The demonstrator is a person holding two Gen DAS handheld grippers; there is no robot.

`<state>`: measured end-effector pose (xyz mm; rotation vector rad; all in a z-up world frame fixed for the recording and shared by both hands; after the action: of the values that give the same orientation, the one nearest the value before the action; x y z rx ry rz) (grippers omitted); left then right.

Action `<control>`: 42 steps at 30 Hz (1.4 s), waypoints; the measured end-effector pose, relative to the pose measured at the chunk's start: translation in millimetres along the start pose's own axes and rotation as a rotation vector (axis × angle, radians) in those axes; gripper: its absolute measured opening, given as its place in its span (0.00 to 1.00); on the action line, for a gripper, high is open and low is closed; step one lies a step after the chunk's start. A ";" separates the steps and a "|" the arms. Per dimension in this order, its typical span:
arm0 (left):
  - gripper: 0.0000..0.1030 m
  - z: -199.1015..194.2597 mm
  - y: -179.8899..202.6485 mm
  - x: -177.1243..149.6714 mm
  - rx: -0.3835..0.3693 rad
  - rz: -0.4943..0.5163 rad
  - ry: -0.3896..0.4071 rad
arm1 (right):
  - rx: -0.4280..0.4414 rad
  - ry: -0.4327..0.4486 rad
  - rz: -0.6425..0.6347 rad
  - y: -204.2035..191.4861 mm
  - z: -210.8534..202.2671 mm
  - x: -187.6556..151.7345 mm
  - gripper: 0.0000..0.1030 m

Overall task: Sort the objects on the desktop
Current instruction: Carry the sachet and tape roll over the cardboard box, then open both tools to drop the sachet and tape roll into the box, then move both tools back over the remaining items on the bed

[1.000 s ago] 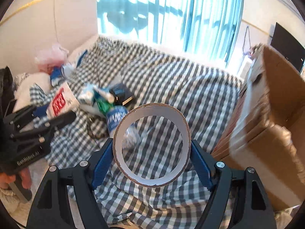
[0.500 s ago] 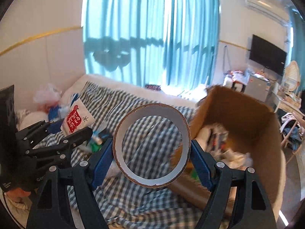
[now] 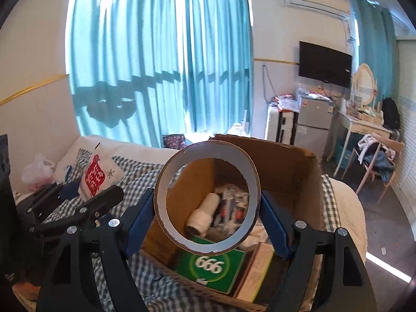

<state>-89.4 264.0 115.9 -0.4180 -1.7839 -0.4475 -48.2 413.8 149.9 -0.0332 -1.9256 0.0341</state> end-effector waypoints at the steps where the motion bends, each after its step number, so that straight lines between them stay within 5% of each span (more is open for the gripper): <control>1: 0.52 8.6 8.4 -1.0 -0.011 0.005 -0.009 | -0.014 -0.011 0.019 10.5 5.4 -0.4 0.75; 8: 0.52 72.1 38.6 -20.6 -0.048 -0.017 -0.098 | -0.089 -0.110 0.102 63.0 43.4 -19.4 0.75; 13: 0.52 101.6 43.3 -30.8 -0.067 -0.090 -0.149 | -0.143 -0.114 0.097 92.3 52.5 -22.2 0.75; 18: 0.54 111.4 57.4 -39.8 -0.086 -0.054 -0.164 | -0.143 -0.118 0.152 110.8 57.9 -25.8 0.76; 20: 0.63 111.9 64.1 -42.1 -0.093 -0.022 -0.167 | -0.142 -0.108 0.177 114.1 57.9 -25.1 0.90; 22: 0.94 107.5 64.6 -39.8 -0.066 0.002 -0.151 | -0.162 -0.091 0.211 118.2 53.1 -22.7 0.92; 23: 1.00 104.1 63.9 -37.9 -0.045 0.005 -0.137 | -0.161 -0.084 0.220 118.4 51.3 -20.6 0.92; 31: 1.00 72.8 43.1 -23.5 0.001 -0.042 -0.113 | -0.128 -0.002 0.181 92.0 21.0 -2.1 0.92; 42: 1.00 -6.1 -58.4 8.7 0.143 -0.138 -0.029 | 0.017 0.020 0.083 0.7 -1.9 -3.3 0.92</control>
<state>-115.7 211.0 121.0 -0.2033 -1.8670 -0.4082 -45.2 414.3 147.4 -0.1016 -1.9026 0.1051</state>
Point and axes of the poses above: each gripper's, at about its wrist camera, not at the fingertips, and z roughly the way its jaws point, y to its right, x to its top, the point moved 6 cm from there along z, roughly the way its jaws point, and after that the axes turned 8 degrees about y, right-handed, at the moved point
